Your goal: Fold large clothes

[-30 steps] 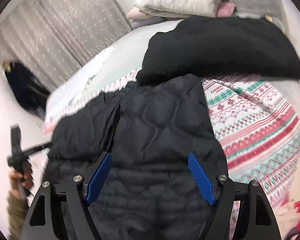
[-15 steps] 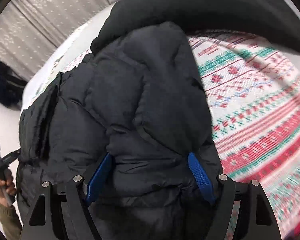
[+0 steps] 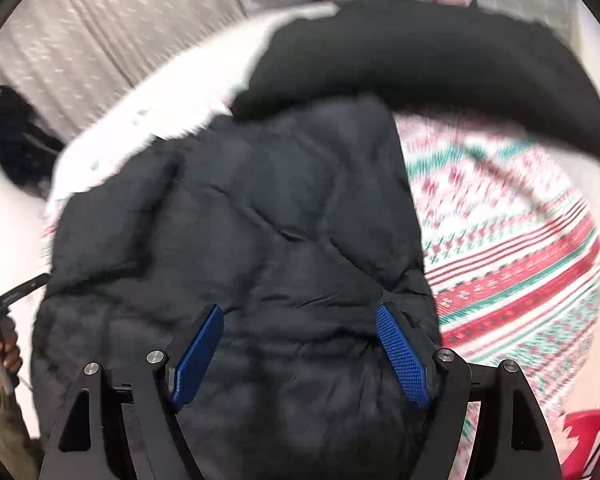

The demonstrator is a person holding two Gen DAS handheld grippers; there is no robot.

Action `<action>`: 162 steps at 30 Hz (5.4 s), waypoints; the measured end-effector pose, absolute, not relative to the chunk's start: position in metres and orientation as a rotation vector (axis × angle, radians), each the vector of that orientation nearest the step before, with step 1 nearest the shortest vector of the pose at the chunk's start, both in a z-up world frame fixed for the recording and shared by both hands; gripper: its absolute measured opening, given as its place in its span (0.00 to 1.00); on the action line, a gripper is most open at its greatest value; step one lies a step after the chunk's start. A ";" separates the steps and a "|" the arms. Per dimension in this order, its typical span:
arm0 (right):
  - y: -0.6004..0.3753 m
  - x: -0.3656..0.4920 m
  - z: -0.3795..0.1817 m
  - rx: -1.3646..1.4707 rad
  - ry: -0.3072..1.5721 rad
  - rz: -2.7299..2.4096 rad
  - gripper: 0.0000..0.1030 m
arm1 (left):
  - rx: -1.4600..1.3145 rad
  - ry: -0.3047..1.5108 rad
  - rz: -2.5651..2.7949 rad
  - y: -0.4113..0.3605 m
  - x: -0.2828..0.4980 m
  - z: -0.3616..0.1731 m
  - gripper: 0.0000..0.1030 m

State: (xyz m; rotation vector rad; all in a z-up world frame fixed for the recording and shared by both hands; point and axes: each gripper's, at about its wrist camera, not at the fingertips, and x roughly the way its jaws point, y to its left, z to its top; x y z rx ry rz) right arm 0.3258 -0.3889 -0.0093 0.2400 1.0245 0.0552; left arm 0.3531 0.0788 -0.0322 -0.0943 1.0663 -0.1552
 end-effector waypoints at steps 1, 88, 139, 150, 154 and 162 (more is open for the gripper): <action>-0.387 0.317 -0.003 0.227 1.015 0.062 0.78 | -0.119 1.071 -0.163 0.081 0.344 -0.029 0.52; -0.414 -0.020 -0.068 0.920 0.763 0.001 0.08 | -0.759 1.169 -0.237 0.207 0.078 -0.144 0.07; -0.404 -0.046 0.004 0.801 0.600 0.093 0.09 | -0.489 0.634 -0.162 0.185 0.011 0.002 0.05; -0.418 -0.027 -0.040 0.937 0.705 0.018 0.61 | -0.502 0.677 -0.145 0.184 0.018 -0.012 0.05; -0.413 -0.018 -0.053 0.947 0.734 0.046 0.05 | -0.480 0.672 -0.115 0.183 0.015 -0.008 0.05; -0.399 -0.049 0.008 0.791 0.581 0.095 0.04 | -0.338 0.611 -0.056 0.170 -0.002 0.019 0.05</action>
